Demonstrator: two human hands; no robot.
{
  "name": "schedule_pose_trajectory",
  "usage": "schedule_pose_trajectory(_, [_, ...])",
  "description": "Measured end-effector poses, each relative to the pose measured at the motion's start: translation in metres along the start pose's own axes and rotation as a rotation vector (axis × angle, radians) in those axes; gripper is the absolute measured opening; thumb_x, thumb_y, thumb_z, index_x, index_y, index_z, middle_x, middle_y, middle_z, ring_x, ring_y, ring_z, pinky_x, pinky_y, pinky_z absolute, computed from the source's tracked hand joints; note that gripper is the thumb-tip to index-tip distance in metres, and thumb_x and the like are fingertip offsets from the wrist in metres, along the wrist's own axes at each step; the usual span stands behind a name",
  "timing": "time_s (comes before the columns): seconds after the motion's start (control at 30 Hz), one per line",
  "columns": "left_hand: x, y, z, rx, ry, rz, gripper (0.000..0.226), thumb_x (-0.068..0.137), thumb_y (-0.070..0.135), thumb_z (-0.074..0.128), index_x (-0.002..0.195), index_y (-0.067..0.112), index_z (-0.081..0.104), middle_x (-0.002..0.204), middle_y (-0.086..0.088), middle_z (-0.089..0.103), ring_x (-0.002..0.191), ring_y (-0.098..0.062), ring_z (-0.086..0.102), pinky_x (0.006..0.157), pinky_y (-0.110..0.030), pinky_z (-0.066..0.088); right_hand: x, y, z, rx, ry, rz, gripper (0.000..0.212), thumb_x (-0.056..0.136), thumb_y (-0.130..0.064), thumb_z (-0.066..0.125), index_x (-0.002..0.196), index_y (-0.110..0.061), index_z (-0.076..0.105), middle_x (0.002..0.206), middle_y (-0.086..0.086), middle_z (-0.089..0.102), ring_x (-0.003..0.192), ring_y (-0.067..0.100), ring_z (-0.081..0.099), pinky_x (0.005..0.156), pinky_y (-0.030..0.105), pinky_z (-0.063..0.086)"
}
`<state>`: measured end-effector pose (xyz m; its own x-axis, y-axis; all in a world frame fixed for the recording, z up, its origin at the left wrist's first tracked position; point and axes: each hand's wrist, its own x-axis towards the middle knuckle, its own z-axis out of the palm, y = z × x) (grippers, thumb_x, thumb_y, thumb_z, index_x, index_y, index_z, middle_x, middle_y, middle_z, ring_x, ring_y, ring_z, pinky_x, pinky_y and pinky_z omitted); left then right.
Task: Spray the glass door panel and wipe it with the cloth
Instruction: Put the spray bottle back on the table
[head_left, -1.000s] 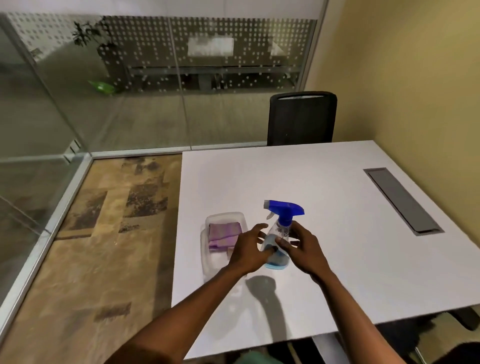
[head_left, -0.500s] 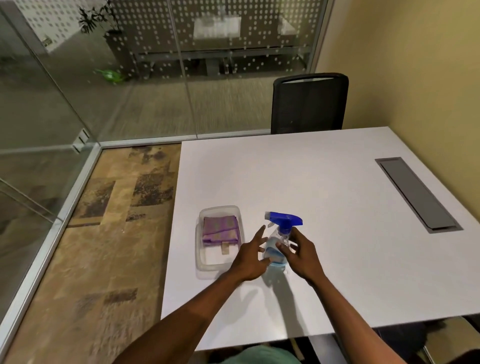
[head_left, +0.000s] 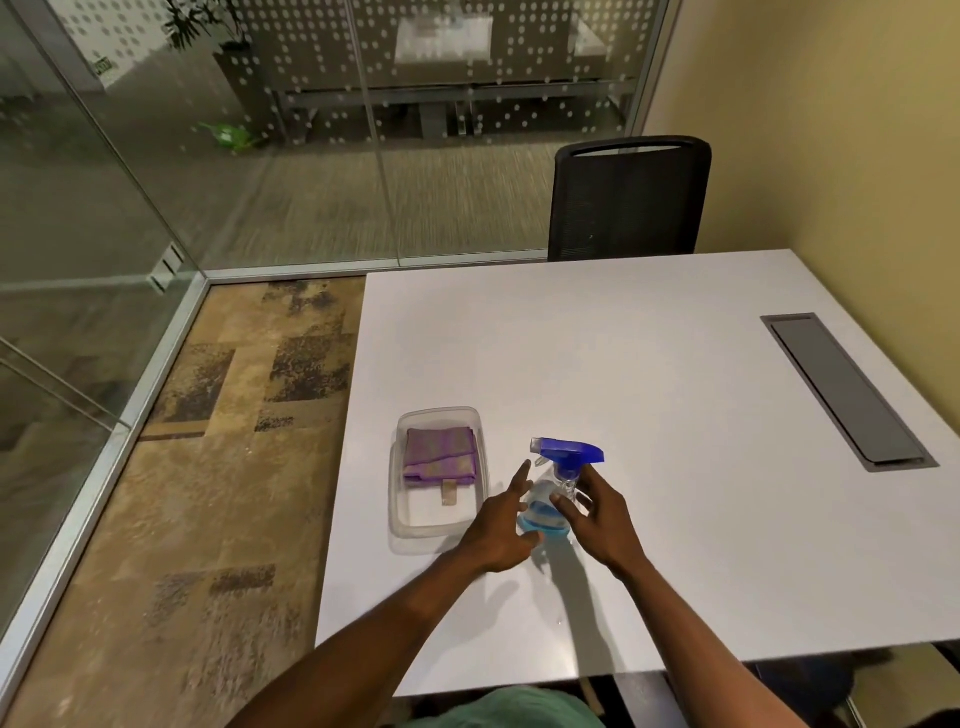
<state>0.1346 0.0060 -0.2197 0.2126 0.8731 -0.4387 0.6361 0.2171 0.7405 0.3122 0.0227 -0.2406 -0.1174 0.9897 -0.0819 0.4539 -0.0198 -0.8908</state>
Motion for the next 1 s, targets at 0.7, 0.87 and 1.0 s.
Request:
schedule_pose_trajectory(0.7, [-0.03, -0.04, -0.015, -0.325, 0.274, -0.053, 0.077, 0.091, 0.02, 0.075, 0.155, 0.028, 0.033, 0.146, 0.004, 0.055, 0.125, -0.015, 0.061, 0.1, -0.025, 0.052, -0.05, -0.018, -0.007, -0.062, 0.232, 0.218, 0.025, 0.078, -0.003, 0.075, 0.071, -0.018, 0.055, 0.067, 0.003, 0.063, 0.062, 0.01, 0.056, 0.065, 0.033, 0.049])
schedule_pose_trajectory(0.87, [-0.043, -0.064, -0.032, -0.391, 0.476, -0.145, 0.06, 0.09, 0.016, 0.075, 0.144, 0.022, 0.049, 0.123, 0.006, 0.064, 0.117, -0.014, 0.064, 0.092, -0.02, 0.051, -0.048, -0.042, 0.041, -0.089, -0.115, 0.065, 0.018, 0.082, -0.014, 0.079, 0.072, -0.02, 0.066, 0.066, -0.001, 0.067, 0.06, 0.006, 0.059, 0.059, 0.015, 0.046])
schedule_pose_trajectory(1.0, [-0.052, -0.073, -0.049, -0.403, 0.518, -0.204, 0.059, 0.091, 0.016, 0.074, 0.144, 0.018, 0.048, 0.128, 0.0, 0.063, 0.115, -0.016, 0.062, 0.092, -0.023, 0.05, -0.017, -0.051, 0.09, -0.103, -0.183, -0.01, 0.019, 0.085, -0.025, 0.08, 0.102, -0.023, 0.073, 0.096, -0.01, 0.075, 0.08, 0.008, 0.072, 0.074, 0.028, 0.06])
